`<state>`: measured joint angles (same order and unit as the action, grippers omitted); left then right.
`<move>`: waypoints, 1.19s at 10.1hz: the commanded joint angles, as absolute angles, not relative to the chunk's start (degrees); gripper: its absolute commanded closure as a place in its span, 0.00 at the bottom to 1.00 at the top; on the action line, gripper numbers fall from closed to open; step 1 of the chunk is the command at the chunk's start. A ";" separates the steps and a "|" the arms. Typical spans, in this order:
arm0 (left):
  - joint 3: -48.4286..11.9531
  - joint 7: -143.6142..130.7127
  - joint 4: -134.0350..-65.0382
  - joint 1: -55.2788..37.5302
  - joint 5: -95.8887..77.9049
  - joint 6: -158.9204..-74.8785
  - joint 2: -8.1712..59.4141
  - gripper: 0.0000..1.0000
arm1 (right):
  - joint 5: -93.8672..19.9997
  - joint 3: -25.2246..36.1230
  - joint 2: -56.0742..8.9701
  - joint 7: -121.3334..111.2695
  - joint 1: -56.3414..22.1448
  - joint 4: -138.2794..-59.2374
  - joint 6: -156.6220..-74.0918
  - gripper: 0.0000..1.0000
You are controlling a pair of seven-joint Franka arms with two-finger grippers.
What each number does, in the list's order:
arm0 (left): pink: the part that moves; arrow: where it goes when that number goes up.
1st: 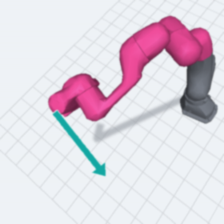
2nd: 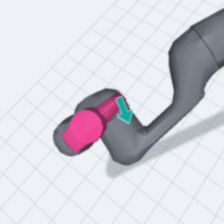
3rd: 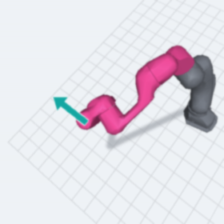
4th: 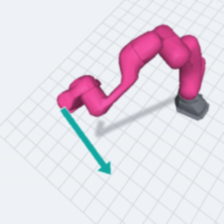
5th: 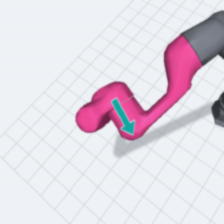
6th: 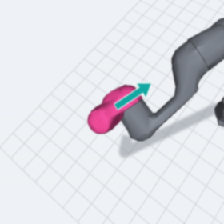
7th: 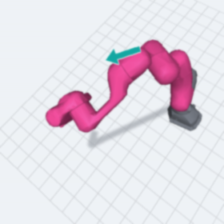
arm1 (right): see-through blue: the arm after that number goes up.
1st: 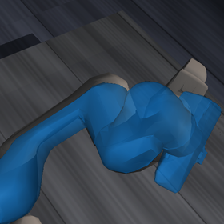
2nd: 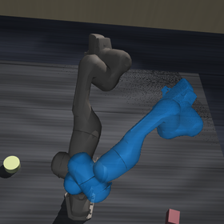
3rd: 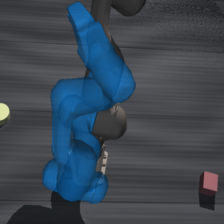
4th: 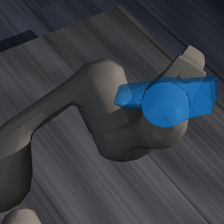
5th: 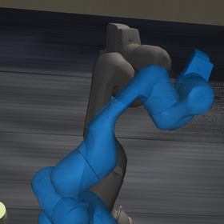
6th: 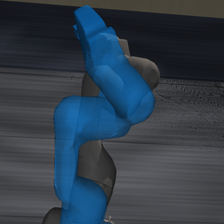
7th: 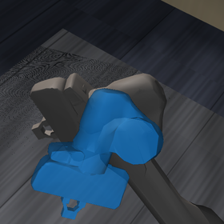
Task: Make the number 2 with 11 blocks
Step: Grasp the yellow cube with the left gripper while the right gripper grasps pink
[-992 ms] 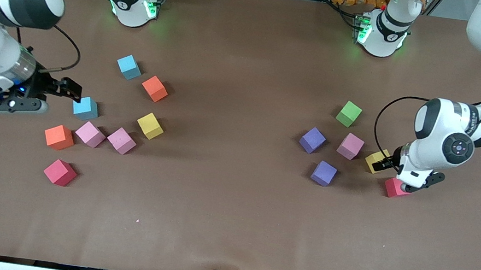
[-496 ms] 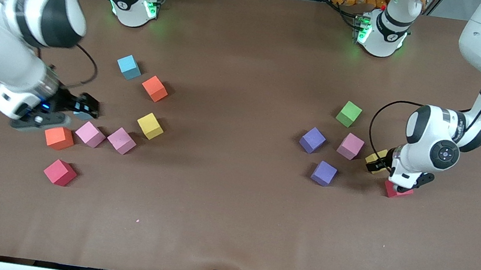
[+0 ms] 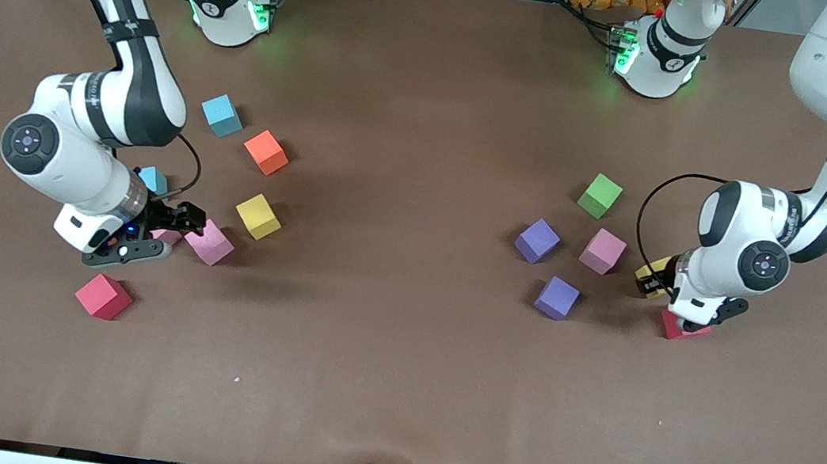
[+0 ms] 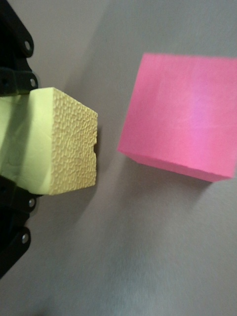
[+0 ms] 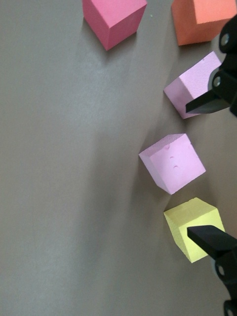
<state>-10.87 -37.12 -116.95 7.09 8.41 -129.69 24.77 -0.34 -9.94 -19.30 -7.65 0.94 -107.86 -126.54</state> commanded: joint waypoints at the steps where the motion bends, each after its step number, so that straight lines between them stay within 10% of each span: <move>1: -14.48 -38.23 -117.42 7.21 10.02 -123.25 17.34 1.00 | -0.44 -9.93 -20.04 -8.44 0.26 -106.96 -127.26 0.00; 12: -42.98 -56.95 -115.50 0.21 2.90 -124.18 16.77 1.00 | 1.32 -9.40 -30.59 -29.53 -1.14 -106.33 -135.43 0.00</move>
